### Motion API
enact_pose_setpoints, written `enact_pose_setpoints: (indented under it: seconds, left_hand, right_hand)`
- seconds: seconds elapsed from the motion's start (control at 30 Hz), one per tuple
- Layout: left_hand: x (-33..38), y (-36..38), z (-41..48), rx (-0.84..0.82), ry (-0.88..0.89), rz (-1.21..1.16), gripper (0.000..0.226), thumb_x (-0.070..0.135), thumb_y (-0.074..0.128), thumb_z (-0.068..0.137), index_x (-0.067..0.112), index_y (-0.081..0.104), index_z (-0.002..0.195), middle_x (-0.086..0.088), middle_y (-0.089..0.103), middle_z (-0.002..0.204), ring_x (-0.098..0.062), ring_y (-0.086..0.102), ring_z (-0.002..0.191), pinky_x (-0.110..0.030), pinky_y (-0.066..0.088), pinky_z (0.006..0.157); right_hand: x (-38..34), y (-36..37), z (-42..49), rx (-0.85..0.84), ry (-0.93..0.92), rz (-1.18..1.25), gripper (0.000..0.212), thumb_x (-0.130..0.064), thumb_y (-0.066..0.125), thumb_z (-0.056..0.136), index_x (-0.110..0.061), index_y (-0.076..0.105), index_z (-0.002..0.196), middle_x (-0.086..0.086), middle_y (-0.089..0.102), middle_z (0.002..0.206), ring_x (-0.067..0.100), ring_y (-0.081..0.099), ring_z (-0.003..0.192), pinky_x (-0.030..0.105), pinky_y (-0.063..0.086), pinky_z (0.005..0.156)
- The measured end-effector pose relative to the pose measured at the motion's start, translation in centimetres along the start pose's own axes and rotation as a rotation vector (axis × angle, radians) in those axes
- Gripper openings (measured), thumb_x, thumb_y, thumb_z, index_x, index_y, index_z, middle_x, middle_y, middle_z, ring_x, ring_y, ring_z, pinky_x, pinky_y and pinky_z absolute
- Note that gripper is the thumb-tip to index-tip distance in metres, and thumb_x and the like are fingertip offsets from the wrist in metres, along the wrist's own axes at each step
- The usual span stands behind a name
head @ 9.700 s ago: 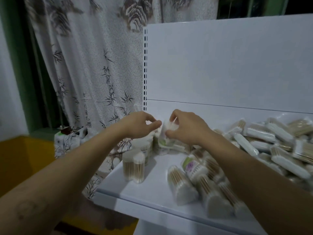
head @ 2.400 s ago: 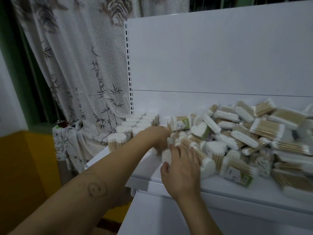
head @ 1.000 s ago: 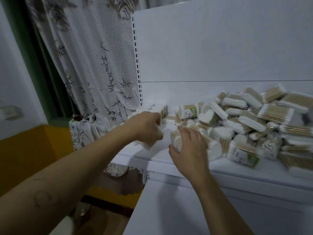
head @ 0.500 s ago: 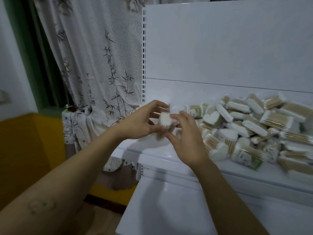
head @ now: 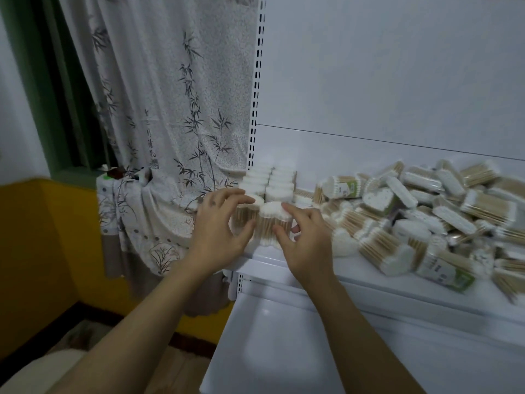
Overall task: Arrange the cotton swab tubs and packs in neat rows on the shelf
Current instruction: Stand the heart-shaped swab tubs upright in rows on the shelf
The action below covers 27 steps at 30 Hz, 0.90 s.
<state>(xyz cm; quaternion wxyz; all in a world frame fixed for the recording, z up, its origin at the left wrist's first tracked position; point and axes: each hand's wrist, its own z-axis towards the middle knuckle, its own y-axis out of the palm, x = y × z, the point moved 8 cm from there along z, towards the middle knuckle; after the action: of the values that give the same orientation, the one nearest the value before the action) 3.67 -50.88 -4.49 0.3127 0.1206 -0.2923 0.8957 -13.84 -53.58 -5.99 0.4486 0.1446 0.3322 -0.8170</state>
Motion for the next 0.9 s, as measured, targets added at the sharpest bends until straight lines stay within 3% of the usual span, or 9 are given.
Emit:
enact_pose_setpoints:
  seconds: [0.07,0.3,0.47,0.67,0.9]
  left_hand:
    - [-1.1,0.5,-0.2,0.007,-0.024,0.084,0.045,0.048,0.059,0.078,0.025,0.059,0.117,0.001,0.052,0.129,-0.022,0.039,0.123,-0.05,0.039,0.098]
    - [-1.6,2.1,0.4,-0.07,0.003,0.158,0.065,0.068,0.051,0.08,0.026,0.046,0.13,-0.001,0.039,0.142,-0.027,0.03,0.134,-0.053,0.028,0.107]
    - [-2.4,2.6,0.4,-0.055,-0.026,0.172,0.064,0.065,0.051,0.079,0.029,0.04,0.131,-0.004,0.04,0.143,-0.029,0.032,0.133,-0.054,0.034,0.104]
    - [-3.0,3.1,0.9,-0.083,-0.016,0.164,0.074,0.063,0.055,0.077,0.022,0.039,0.136,-0.011,0.038,0.144,-0.034,0.036,0.131,-0.053,0.038,0.099]
    - [-3.6,3.9,0.4,-0.109,-0.035,0.157,0.079,0.065,0.049,0.078,0.021,0.035,0.142,-0.008,0.031,0.15,-0.03,0.031,0.137,-0.052,0.037,0.102]
  right_hand:
    - [0.0,0.3,0.3,0.013,-0.001,-0.044,0.044,-0.02,0.077,0.081,-0.016,0.066,0.123,0.002,0.053,0.097,0.016,0.055,0.075,0.031,0.051,0.07]
    - [0.9,2.1,2.0,-0.118,0.029,-0.061,0.045,-0.027,0.073,0.084,-0.025,0.062,0.128,-0.002,0.053,0.111,0.014,0.058,0.095,0.039,0.054,0.081]
    - [0.5,2.5,1.2,-0.135,-0.045,-0.086,0.063,-0.026,0.071,0.085,-0.033,0.045,0.143,-0.006,0.054,0.115,0.009,0.055,0.095,0.034,0.055,0.08]
    - [1.8,3.0,1.4,-0.176,0.115,0.005,0.075,-0.028,0.071,0.087,-0.032,0.03,0.15,-0.006,0.052,0.132,0.01,0.057,0.109,0.033,0.055,0.087]
    - [2.6,3.1,0.8,-0.218,0.219,0.054,0.067,-0.023,0.073,0.086,-0.028,0.039,0.143,-0.019,0.058,0.109,-0.002,0.06,0.092,0.013,0.049,0.074]
